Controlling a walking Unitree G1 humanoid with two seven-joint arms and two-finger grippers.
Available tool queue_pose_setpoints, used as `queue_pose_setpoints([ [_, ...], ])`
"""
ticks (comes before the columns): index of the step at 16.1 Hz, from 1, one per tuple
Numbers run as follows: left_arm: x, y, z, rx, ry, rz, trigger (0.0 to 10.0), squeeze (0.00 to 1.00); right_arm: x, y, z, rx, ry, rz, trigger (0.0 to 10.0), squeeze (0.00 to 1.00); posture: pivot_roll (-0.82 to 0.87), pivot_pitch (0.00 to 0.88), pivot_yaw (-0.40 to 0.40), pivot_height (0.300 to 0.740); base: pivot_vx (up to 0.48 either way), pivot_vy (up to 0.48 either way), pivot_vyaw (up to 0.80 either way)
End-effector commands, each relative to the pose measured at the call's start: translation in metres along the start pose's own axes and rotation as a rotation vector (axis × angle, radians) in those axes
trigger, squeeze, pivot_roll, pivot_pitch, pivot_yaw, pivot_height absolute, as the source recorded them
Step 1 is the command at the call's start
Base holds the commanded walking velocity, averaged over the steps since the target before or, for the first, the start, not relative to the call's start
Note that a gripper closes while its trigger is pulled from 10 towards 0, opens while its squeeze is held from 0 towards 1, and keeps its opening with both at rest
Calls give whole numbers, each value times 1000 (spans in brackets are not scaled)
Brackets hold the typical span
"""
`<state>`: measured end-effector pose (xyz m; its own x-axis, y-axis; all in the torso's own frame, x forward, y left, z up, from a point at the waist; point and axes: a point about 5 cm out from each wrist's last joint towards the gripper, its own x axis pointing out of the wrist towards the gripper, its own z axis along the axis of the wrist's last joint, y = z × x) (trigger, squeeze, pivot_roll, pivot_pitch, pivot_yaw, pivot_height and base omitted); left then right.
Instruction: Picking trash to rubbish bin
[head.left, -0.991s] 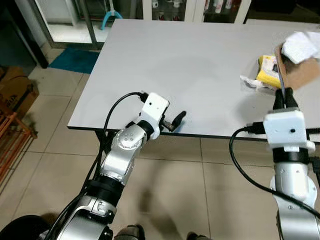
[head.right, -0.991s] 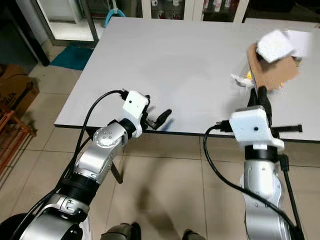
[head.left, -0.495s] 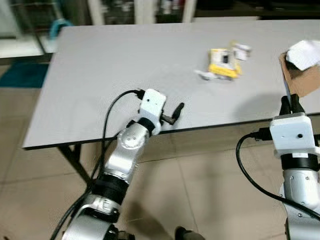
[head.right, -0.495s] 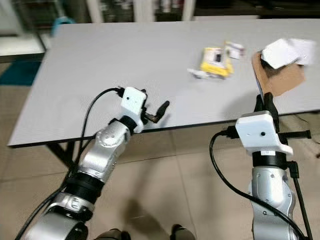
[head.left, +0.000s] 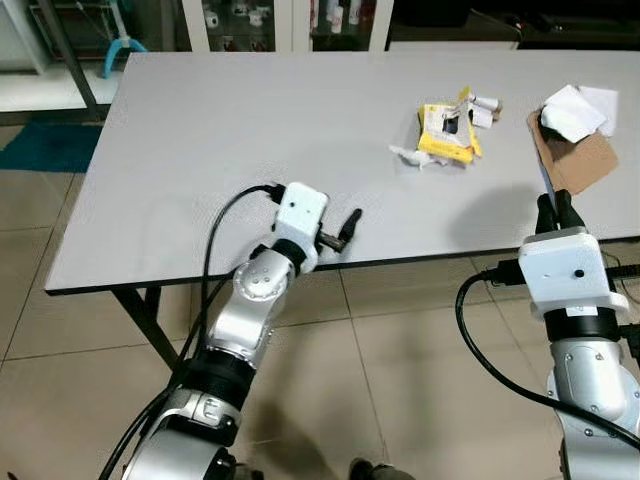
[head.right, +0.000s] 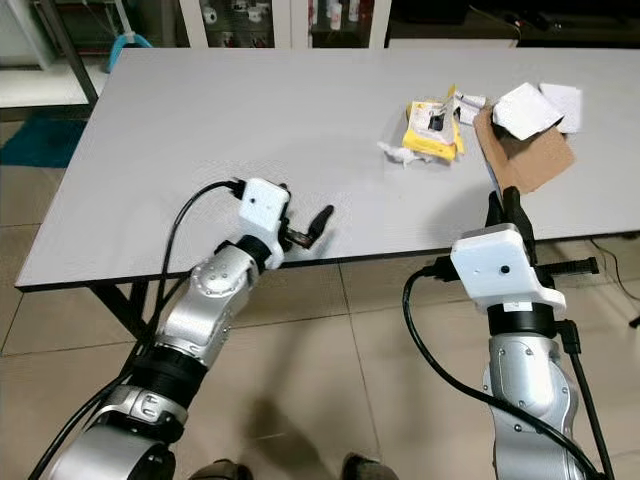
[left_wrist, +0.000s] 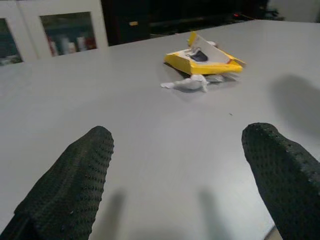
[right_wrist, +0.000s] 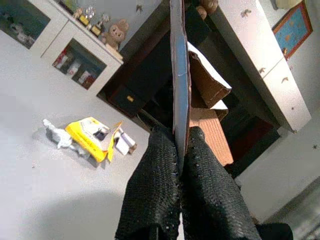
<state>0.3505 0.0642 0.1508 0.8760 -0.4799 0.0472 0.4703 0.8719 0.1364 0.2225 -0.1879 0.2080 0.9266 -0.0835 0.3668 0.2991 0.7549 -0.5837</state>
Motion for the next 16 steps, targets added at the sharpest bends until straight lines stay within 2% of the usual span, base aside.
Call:
queue_pose_setpoints([
  [1,3,-6,1,9,5,-14,10000,0,0,-3,1,-14,3,-1,10000,0,83,93,-28,740,0,-439,0],
  [16,6,-1,-2,17,28,9,10000,0,4,7,5,8,-11,18,10000,0,91,87,-22,740,0,-434,0],
])
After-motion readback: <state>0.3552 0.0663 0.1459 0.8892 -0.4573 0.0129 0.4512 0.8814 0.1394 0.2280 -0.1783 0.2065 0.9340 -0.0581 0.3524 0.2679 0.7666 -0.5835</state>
